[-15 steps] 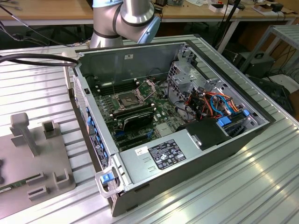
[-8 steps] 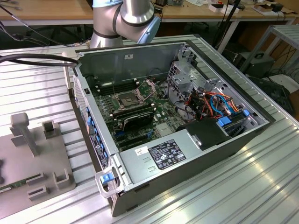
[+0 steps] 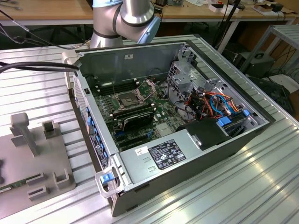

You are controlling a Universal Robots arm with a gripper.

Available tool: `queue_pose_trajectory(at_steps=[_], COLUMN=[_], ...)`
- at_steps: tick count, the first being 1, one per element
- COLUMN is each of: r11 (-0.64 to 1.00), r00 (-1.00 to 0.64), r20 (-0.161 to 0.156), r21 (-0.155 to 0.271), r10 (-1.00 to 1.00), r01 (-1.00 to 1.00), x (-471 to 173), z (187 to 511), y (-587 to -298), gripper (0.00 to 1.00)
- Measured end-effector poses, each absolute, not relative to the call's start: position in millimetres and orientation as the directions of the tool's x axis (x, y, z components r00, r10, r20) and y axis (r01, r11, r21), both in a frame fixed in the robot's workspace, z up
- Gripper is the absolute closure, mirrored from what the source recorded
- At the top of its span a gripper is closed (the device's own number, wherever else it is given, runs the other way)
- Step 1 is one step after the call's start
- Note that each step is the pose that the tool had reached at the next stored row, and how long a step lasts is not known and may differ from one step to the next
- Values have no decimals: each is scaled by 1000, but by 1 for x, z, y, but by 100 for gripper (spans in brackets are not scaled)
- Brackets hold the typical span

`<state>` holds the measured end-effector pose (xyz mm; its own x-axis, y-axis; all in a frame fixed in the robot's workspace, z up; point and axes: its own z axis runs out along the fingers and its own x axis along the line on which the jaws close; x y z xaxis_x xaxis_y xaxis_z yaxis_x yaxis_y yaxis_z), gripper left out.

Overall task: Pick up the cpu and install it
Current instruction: 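Pick up the cpu and move it towards the insertion slot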

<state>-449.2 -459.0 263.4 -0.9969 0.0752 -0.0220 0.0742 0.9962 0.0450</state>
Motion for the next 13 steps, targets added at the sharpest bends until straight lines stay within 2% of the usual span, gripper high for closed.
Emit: queue_pose_trajectory(at_steps=[13], r11=[996], r00=[-997], r20=[-22], r21=[45], r10=[75], r01=[74], x=[-449], z=[232], y=[-459], gripper=[46])
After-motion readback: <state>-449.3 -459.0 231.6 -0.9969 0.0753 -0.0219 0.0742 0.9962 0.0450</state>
